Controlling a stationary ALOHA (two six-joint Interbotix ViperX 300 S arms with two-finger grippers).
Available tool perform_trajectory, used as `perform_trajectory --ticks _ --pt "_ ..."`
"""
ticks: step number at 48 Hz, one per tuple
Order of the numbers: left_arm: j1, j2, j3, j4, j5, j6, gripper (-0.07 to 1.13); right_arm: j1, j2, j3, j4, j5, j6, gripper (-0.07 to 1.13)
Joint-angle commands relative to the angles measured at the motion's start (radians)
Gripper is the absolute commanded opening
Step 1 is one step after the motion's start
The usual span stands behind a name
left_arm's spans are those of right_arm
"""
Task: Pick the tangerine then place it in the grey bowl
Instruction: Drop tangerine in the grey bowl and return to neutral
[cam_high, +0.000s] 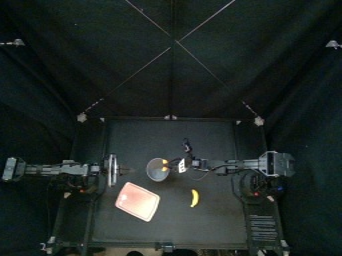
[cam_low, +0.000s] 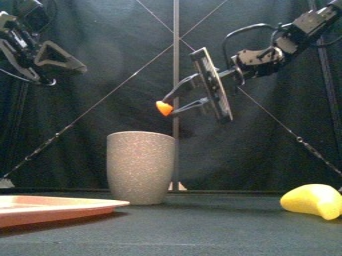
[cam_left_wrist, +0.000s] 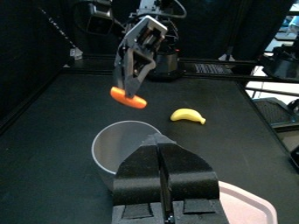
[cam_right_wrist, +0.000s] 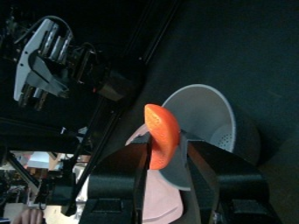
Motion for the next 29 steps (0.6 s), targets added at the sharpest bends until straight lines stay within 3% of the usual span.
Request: perform_trajectory --ticks 1,15,24,29 --pt "0.008 0.003 -0.014 0.000 -0.011 0.000 0.11 0.014 0.026 -0.061 -0.029 -0.025 -0.003 0.69" --pt "0.011 0.003 -0.009 0.000 -0.011 0.000 0.11 0.017 0.072 -0.112 -0.075 0.040 0.000 1.01" --pt "0.011 0.003 -0.006 0.000 -0.011 0.000 0.11 0.017 0.048 -0.106 -0.081 0.080 -0.008 1.03" --pt "0.011 0.002 -0.008 0.000 -0.011 0.002 0.11 0.015 0.017 -0.091 -0.132 0.089 -0.021 1.03"
